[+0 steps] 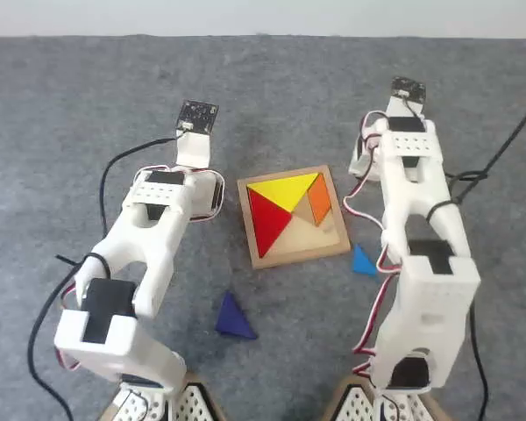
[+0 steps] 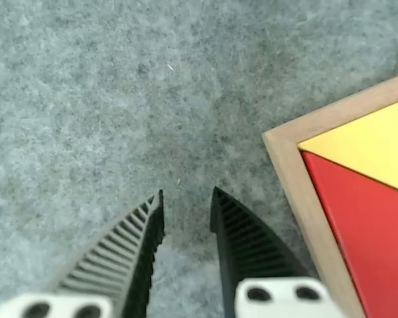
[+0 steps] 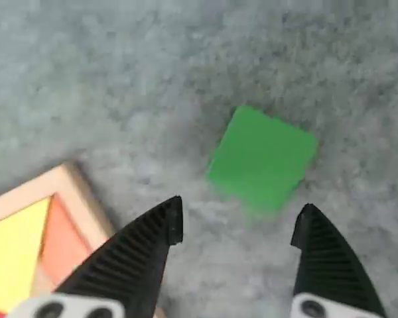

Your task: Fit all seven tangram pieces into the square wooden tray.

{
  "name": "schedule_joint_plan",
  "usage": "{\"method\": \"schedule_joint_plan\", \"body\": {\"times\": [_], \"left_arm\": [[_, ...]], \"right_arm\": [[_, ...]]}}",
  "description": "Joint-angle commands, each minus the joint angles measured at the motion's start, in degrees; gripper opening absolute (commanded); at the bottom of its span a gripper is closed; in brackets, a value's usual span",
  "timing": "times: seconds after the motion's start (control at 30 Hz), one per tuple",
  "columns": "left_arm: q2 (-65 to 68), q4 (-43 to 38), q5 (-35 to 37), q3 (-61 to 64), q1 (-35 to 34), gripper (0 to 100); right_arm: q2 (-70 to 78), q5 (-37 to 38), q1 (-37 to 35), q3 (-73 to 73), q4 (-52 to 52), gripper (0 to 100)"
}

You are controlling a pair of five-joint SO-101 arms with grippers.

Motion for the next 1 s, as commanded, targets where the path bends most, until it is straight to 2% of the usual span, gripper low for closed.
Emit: {"method": "schedule_joint_plan", "body": {"times": [0.0, 0.2, 0.33, 0.4, 0.67, 0.83, 0.97], "left_arm": [[-0.4, -0.8, -0.4, -2.5, -0.4, 11], [-0.4, -0.8, -0.4, -2.5, -0.4, 11], [-0.4, -0.8, -0.4, -2.5, -0.4, 11], [-0.4, -0.8, -0.4, -2.5, -0.4, 11], [-0.4, -0.8, -0.4, -2.5, -0.4, 11], [-0.4, -0.8, -0.4, -2.5, -0.4, 11], [-0.4, -0.8, -0.4, -2.5, -0.3, 11]], "right_arm": [[2.6, -0.7, 2.9, -6.5, -0.6, 27.4], [6.3, -0.7, 2.3, -7.8, -0.6, 27.0], [6.8, -0.6, 2.2, -7.8, 0.0, 14.6], [6.6, -0.6, 2.2, -7.9, -0.8, 11.7], [6.5, -0.3, 2.5, -7.9, -0.6, 22.0], [6.6, 0.3, 2.7, -10.2, -0.6, 22.6], [7.1, 7.2, 5.1, -15.8, -0.6, 22.6]]}}
